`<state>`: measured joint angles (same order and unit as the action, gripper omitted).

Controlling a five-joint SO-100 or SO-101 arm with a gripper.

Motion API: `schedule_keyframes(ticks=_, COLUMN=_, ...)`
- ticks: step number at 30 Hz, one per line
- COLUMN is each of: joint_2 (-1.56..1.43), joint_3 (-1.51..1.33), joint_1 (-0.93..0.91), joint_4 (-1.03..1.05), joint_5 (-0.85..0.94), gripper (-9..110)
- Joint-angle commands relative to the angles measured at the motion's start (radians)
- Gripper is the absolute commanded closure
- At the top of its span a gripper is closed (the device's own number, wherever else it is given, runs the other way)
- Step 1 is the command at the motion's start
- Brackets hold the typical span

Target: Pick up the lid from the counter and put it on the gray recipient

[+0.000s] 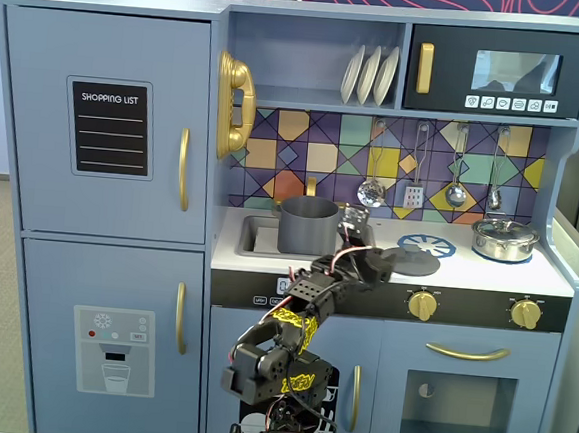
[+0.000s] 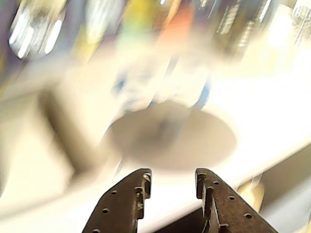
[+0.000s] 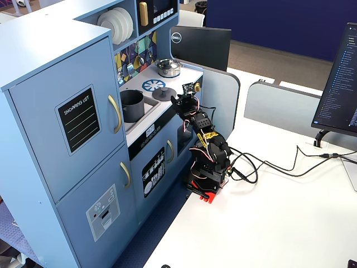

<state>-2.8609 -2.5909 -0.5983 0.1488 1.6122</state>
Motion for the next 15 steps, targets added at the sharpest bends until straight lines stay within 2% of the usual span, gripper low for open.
schedule_keyframes(ticks=1, joint_2=0.066, joint_3=0.011, joint_1=-0.044, joint_4=-0.132, joint_5=-0.031, gripper=94)
schedule_keyframes(ticks=12, joint_2=0.38, joint_3=0.184, joint_1=-0.08, joint_4=-0.224, joint_5=-0.089, gripper=72)
schedule_keyframes(ticks=15, joint_2=0.439, joint_3=0.216, joint_1=-0.069, joint_4=-0.241, joint_5=-0.064, gripper=73)
